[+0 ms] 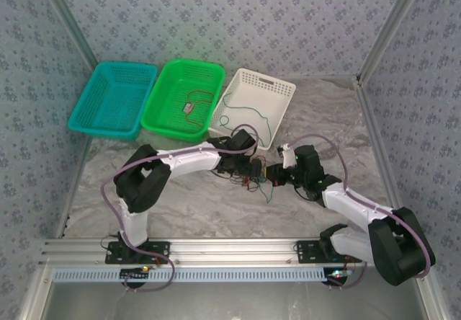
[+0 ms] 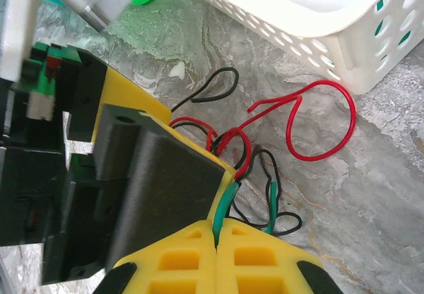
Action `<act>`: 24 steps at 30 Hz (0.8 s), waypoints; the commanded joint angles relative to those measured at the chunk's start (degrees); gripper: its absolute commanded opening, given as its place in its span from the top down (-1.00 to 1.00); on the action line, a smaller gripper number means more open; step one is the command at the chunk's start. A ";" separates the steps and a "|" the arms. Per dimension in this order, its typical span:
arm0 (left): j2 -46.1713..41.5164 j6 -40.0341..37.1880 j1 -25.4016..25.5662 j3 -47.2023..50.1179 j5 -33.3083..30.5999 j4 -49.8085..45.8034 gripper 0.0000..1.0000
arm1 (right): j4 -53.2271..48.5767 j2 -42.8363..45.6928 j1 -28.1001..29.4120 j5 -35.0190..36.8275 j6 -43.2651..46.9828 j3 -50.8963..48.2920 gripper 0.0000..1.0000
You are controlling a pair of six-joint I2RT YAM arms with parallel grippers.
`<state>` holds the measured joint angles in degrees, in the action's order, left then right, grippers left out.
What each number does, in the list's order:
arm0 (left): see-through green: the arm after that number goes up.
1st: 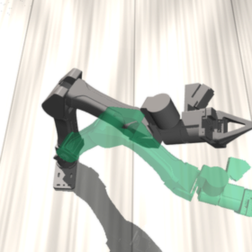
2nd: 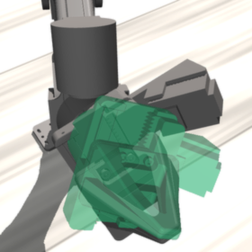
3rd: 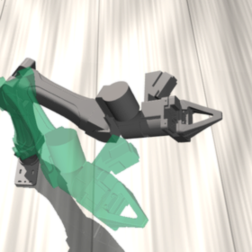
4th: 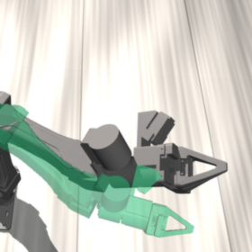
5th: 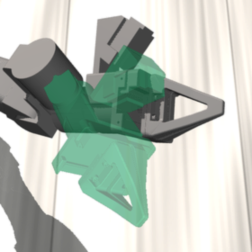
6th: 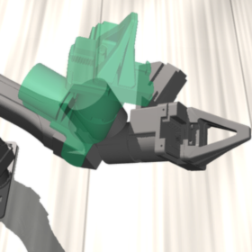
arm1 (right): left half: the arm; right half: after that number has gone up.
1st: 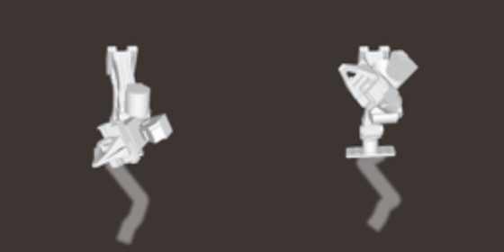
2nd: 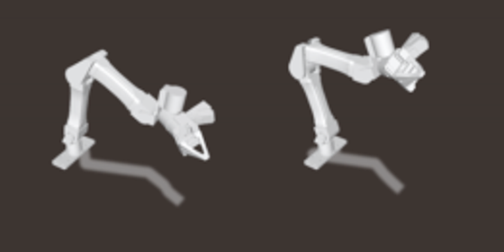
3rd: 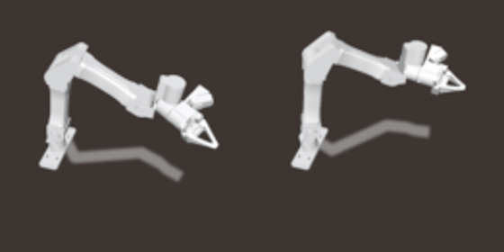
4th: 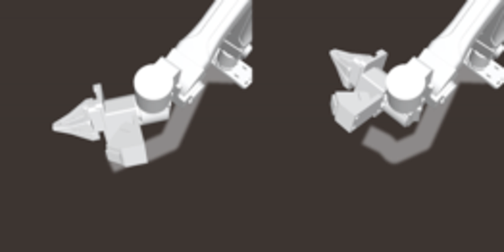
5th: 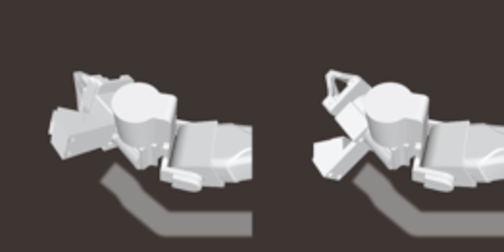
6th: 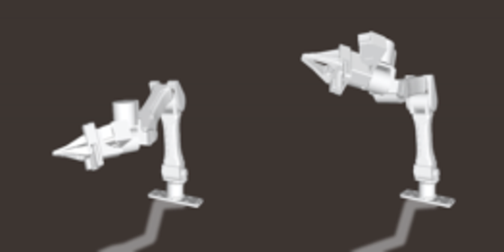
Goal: Untangle the cables
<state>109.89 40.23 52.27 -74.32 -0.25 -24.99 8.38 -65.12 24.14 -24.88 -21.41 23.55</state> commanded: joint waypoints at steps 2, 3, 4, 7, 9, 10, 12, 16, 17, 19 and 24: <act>1.19 1.20 0.53 0.31 -1.68 -2.16 -0.99 | 0.18 1.13 -0.42 -0.17 -3.30 2.38 1.00; 1.40 1.39 0.50 0.46 -1.60 -2.11 -0.99 | 0.48 1.18 -0.59 -0.63 -3.26 2.36 1.00; 1.68 1.56 0.48 0.58 -1.53 -2.02 -0.99 | 0.58 1.23 -0.59 -0.77 -3.14 2.38 1.00; 2.15 1.96 0.49 0.89 -1.31 -1.88 -0.99 | -0.42 1.31 -0.67 -0.49 -3.09 3.05 1.00; 2.34 2.05 0.51 1.15 -1.37 -1.88 -0.99 | -0.88 1.80 -0.69 0.25 -3.24 3.34 1.00; 2.43 2.05 0.51 1.11 -1.42 -1.86 -0.99 | -0.78 2.20 -0.67 0.36 -3.37 3.34 1.00; 2.86 2.11 0.47 1.11 -1.51 -2.03 -0.99 | -0.16 3.42 -0.67 0.72 -3.85 3.13 1.00; 3.48 2.27 0.52 1.71 -1.40 -1.63 -0.99 | 1.00 5.23 -0.71 1.63 -4.42 2.82 1.00; 3.58 1.95 0.51 1.86 -0.90 -1.11 -0.99 | 1.23 5.65 -0.69 2.21 -4.52 2.76 1.00; 3.45 0.86 0.51 2.62 0.51 1.01 -0.94 | 2.81 6.51 -0.73 3.51 -5.30 2.03 1.00; 3.29 -0.46 0.53 4.10 1.39 3.37 -0.57 | 8.50 8.65 -0.66 6.73 -9.00 -1.40 1.00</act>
<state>111.02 40.56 52.16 -72.36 -1.89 -22.79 11.97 -57.91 23.59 -20.88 -27.53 23.68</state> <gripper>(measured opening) 0.806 0.036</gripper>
